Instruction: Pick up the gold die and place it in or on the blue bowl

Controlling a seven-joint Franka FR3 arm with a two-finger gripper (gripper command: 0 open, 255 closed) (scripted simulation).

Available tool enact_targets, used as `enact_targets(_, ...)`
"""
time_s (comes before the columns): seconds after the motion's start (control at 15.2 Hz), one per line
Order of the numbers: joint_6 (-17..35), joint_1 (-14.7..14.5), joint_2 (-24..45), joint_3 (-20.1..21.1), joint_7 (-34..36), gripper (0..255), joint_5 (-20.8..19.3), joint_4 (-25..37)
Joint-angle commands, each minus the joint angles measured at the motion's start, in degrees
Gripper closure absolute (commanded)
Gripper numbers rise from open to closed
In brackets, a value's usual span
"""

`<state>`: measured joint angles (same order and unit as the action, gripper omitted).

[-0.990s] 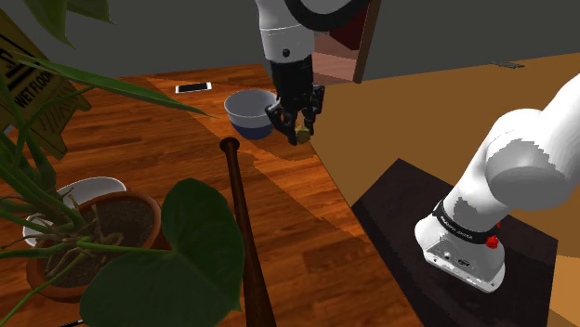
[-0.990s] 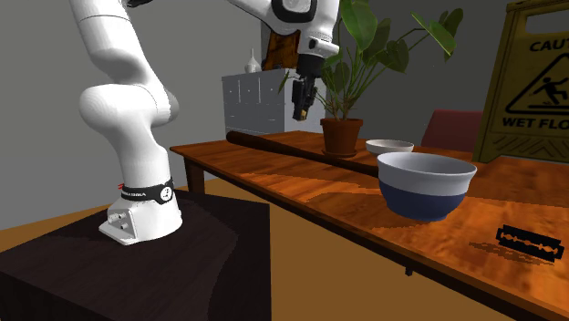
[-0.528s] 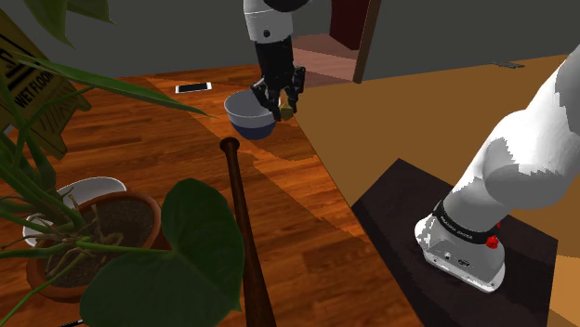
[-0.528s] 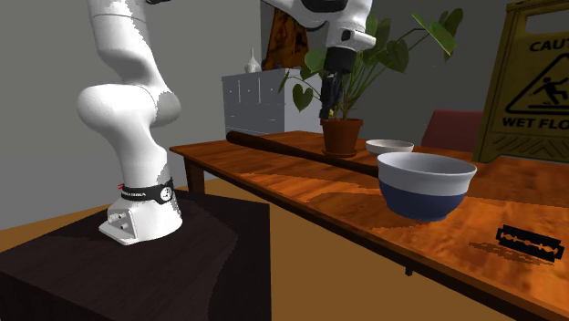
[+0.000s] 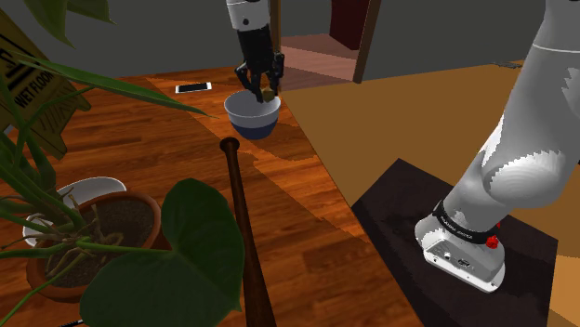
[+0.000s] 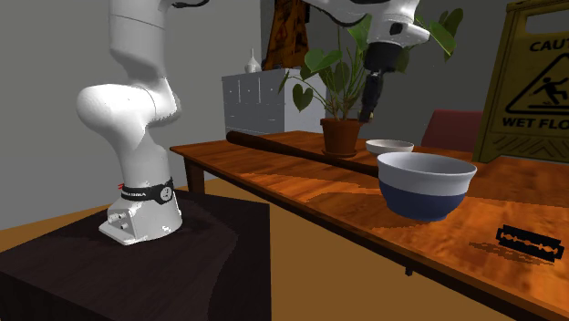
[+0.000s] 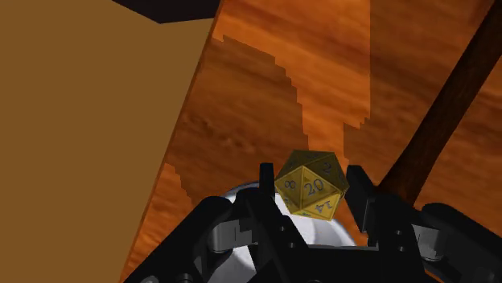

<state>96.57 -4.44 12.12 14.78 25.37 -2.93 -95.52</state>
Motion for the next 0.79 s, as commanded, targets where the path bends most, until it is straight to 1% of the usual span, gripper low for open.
enact_targets(0.0, -1.9, 0.3, 4.3, -0.6, -1.0, 255, -1.1, 6.1)
enact_targets(0.2, -5.2, 0.4, 11.2, -1.5, -2.4, 255, -2.6, 16.2)
enact_targets(0.33, -8.0, 0.3, 16.4, -2.0, -3.4, 255, -3.6, 24.2)
enact_targets(0.46, -11.8, -0.1, 22.6, -2.7, -4.6, 255, -4.6, 34.2)
enact_targets(0.53, -14.5, -0.5, 26.8, -3.1, -5.3, 255, -5.1, 41.1)
enact_targets(0.73, -11.7, -0.2, 26.0, -3.1, -5.2, 255, -5.0, 37.5)
